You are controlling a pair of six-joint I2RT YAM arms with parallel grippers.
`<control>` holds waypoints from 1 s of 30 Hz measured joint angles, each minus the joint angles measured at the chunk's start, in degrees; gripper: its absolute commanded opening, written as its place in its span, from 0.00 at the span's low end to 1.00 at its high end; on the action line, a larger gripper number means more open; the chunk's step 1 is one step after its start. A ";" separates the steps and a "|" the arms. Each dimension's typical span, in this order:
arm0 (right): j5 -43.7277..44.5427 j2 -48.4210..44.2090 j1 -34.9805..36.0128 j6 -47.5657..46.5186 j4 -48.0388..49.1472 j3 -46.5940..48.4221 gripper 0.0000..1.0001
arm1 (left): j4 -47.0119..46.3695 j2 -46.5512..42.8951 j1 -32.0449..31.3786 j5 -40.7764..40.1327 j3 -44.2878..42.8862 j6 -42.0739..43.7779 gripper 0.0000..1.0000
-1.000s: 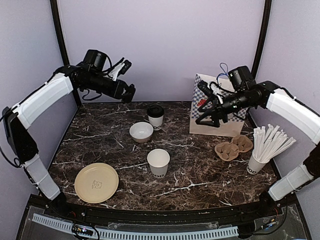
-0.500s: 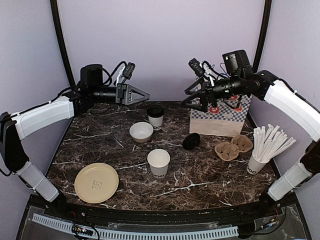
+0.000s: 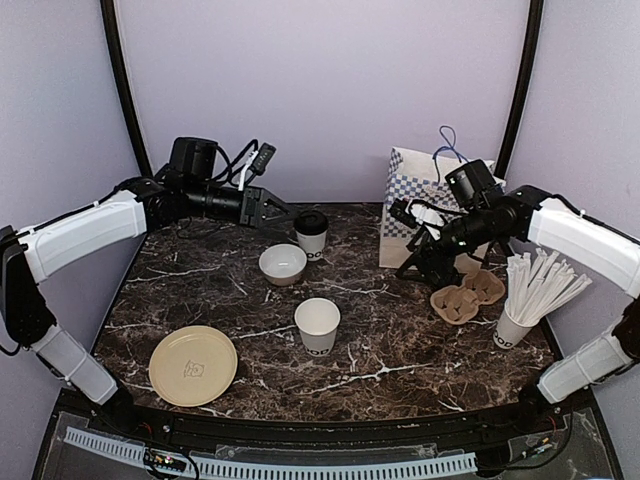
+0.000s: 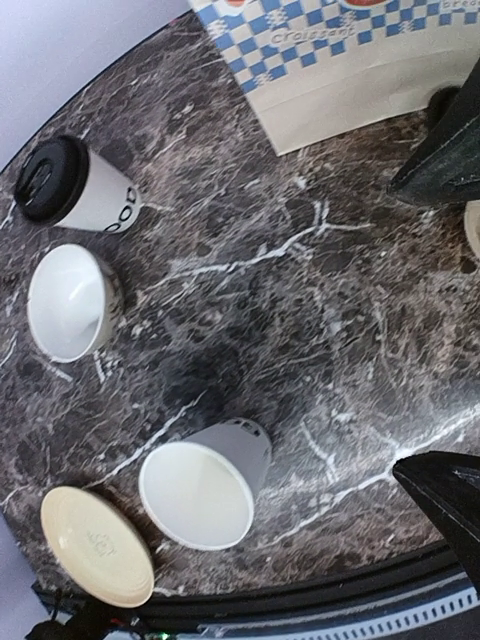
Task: Pack the takeout coffee
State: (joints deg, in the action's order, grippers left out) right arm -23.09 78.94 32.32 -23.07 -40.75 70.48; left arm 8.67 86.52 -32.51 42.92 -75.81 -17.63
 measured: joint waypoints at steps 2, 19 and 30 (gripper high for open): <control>3.08 -0.92 -0.66 -1.01 -0.59 -1.73 0.81 | 1.97 0.37 -0.72 -2.27 -0.87 1.68 0.31; 27.41 13.55 -3.76 2.08 -1.38 -1.73 0.63 | 6.80 0.68 -4.04 -11.32 -1.14 7.63 0.45; 34.21 25.49 -8.17 4.61 -0.72 4.33 0.73 | 6.91 -0.39 -4.09 -12.35 2.97 9.90 0.46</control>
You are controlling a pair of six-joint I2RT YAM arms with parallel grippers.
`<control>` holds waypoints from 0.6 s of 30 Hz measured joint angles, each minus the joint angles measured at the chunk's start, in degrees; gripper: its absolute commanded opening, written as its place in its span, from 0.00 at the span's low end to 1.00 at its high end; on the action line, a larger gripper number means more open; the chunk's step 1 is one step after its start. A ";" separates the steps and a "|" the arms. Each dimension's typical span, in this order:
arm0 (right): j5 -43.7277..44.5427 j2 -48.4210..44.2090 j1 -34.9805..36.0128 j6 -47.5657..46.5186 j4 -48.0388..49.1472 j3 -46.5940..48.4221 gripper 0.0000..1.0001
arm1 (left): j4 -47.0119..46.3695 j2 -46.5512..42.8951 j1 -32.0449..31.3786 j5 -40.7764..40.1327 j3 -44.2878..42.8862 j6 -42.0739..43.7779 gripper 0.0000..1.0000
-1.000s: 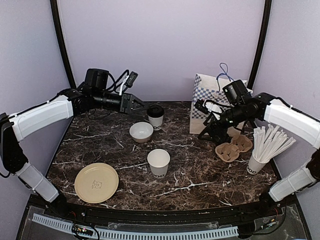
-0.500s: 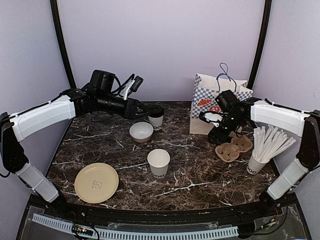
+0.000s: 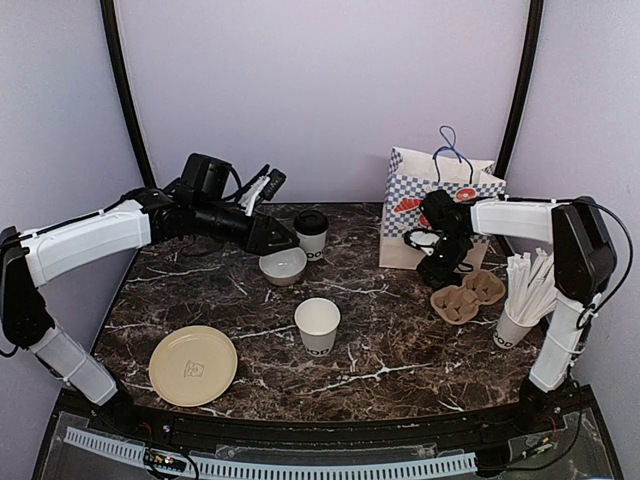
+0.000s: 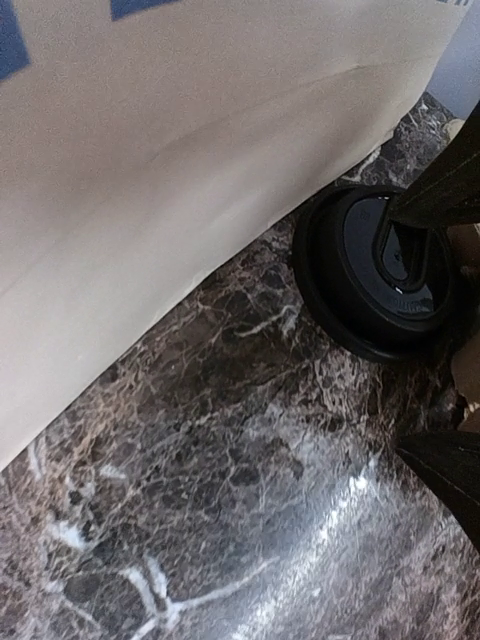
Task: Pack the takeout coffee
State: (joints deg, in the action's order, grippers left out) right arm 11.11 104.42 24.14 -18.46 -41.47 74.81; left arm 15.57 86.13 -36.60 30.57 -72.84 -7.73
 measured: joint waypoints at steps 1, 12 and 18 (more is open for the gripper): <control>0.57 0.50 -0.37 0.13 -0.04 0.00 0.74 | -0.02 -0.04 0.00 0.00 0.28 0.13 0.46; 2.78 3.04 -2.97 1.88 0.15 0.57 0.84 | -0.09 -0.04 -0.02 0.31 1.31 1.77 0.46; 2.14 5.40 -4.35 2.56 0.04 0.70 0.86 | -0.15 -0.04 -0.02 0.48 1.38 2.01 0.46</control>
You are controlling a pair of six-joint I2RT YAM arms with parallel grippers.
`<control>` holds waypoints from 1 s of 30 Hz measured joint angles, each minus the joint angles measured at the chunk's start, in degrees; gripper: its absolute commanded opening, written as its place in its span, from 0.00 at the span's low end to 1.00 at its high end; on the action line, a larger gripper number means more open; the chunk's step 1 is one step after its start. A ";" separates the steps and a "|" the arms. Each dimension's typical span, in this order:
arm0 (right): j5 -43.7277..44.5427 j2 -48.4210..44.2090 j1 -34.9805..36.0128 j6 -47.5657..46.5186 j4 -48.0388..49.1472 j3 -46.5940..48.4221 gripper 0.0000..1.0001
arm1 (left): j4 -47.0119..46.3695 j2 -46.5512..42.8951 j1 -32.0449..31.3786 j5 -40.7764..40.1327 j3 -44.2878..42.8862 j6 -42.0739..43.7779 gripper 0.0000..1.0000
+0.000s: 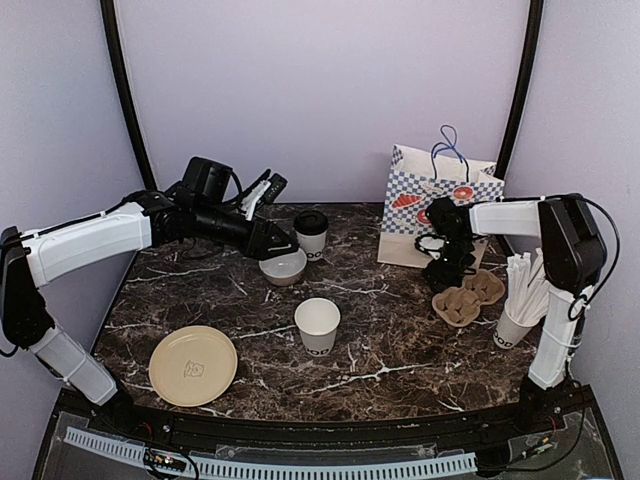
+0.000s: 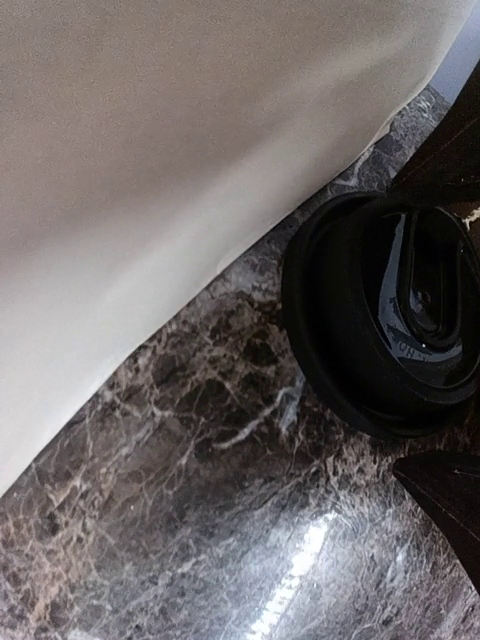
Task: Pack the takeout coffee
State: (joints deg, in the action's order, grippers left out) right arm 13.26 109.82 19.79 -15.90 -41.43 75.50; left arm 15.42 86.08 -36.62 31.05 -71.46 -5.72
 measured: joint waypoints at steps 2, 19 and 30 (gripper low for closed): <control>-0.17 0.15 -0.70 0.15 0.00 0.00 0.86 | -0.11 0.00 0.00 0.00 0.13 0.04 0.46; -3.87 0.46 -2.67 1.46 -0.31 0.13 0.96 | -0.28 0.00 -0.11 0.50 0.39 0.09 0.47; -7.50 0.63 -2.97 1.51 -0.83 0.13 0.82 | -0.26 0.00 -0.66 0.87 0.39 0.07 0.47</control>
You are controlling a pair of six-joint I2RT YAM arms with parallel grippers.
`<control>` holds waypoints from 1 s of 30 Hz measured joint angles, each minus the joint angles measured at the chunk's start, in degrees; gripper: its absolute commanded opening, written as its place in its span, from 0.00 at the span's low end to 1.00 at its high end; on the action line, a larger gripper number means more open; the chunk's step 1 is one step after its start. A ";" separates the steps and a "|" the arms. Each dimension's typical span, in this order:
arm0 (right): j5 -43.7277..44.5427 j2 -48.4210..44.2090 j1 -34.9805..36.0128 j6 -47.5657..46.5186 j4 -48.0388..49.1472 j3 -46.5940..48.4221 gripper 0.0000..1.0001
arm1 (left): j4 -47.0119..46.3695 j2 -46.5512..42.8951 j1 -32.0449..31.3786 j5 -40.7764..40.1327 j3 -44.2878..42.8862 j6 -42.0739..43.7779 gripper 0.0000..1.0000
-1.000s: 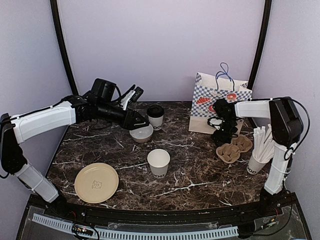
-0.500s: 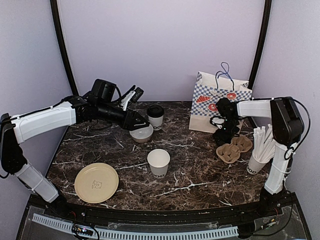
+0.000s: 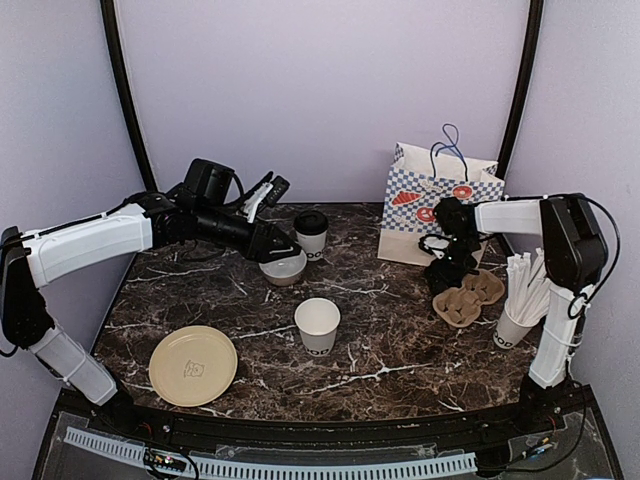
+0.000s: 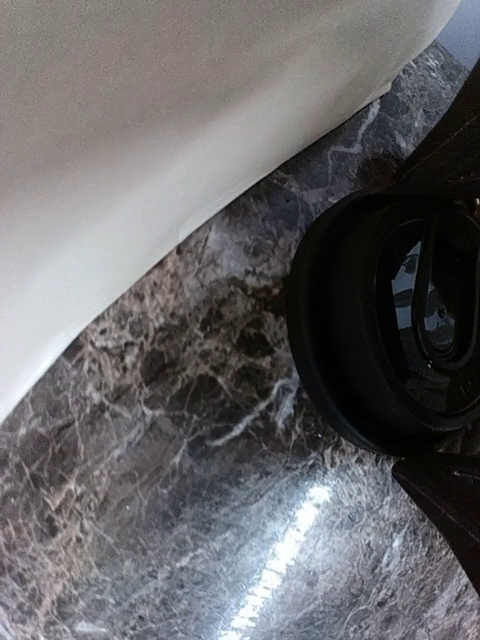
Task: Pack the takeout coffee
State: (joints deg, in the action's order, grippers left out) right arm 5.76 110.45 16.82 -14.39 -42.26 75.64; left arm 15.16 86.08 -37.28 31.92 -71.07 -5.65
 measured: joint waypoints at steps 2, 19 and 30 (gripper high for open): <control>-1.09 -0.07 0.11 -0.02 0.00 -0.02 0.79 | 0.00 0.00 -0.02 -0.02 0.00 0.00 0.47; -7.08 -4.61 11.96 -2.95 -2.64 -0.63 0.78 | 3.82 0.00 -0.04 -2.93 -1.11 1.60 0.48; -6.99 -4.61 13.20 -3.98 -3.08 -0.72 0.89 | 5.20 0.00 -0.04 -4.22 -1.16 2.08 0.48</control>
State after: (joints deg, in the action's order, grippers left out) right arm -1.23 105.84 30.02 -18.37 -45.34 74.91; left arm 20.36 86.08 -37.32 27.70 -72.23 -3.57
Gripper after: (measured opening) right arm 0.878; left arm 0.479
